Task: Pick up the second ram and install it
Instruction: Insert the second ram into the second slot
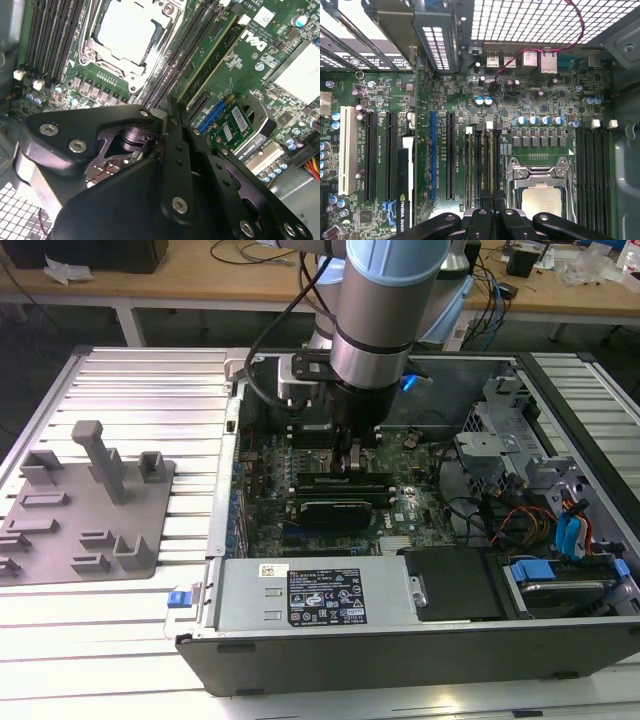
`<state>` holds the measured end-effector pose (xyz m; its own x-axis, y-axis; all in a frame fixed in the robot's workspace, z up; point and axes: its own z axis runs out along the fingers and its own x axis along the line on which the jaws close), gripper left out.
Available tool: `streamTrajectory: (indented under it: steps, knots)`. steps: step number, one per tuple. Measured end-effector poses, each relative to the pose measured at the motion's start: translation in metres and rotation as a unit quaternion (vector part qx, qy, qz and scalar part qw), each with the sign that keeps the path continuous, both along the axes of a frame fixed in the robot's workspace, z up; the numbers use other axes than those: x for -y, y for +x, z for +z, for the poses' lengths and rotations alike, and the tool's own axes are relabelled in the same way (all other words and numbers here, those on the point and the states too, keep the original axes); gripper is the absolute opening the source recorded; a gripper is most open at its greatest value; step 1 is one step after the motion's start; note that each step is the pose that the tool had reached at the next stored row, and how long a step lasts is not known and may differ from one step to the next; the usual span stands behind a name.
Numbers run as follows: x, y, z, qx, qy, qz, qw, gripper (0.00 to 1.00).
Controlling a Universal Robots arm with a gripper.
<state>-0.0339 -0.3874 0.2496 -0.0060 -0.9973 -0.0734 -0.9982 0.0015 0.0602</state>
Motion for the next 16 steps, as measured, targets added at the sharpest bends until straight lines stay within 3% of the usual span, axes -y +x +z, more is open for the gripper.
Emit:
streamTrajectory:
  steps: [9,16]
  knots:
    - [0.0000,0.000,-0.0091,0.0003,0.0000,0.005,1.0000,0.09]
    - [0.0000,0.000,-0.0111,0.0003,0.0000,0.005,1.0000,0.09]
